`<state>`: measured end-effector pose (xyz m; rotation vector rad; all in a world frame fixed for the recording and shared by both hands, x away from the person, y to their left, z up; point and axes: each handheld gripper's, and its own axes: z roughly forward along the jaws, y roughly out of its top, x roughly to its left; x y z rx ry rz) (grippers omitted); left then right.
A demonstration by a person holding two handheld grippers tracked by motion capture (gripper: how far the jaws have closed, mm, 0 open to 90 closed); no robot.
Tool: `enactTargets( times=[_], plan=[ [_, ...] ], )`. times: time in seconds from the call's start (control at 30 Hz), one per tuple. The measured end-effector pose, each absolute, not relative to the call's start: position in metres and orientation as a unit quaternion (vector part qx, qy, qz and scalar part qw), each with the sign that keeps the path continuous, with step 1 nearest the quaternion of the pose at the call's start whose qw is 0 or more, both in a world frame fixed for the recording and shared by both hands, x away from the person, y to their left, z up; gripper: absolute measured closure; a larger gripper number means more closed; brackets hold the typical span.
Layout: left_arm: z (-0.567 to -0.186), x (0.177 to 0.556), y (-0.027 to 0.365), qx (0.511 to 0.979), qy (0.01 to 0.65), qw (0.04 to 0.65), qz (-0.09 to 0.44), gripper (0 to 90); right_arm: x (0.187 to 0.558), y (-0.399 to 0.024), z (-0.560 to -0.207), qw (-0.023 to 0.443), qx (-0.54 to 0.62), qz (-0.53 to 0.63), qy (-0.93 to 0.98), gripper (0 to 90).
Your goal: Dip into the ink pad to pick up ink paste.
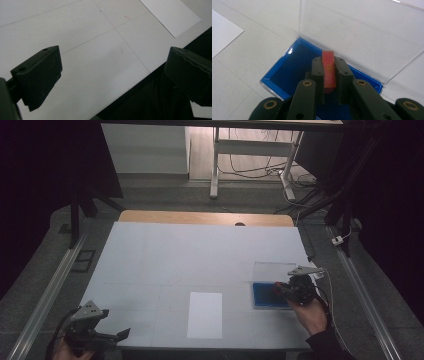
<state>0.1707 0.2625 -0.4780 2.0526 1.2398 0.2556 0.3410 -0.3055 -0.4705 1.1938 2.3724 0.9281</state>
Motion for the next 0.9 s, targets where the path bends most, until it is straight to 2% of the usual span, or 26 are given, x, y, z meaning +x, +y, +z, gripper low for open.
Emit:
enactTargets(
  times=[0.9],
  plan=[
    [-0.478, 0.171, 0.262, 0.796, 0.479, 0.357, 0.099, 1.8, 0.319, -0.299, -0.452, 0.164, 0.383, 0.378, 0.827, 80.1]
  ],
)
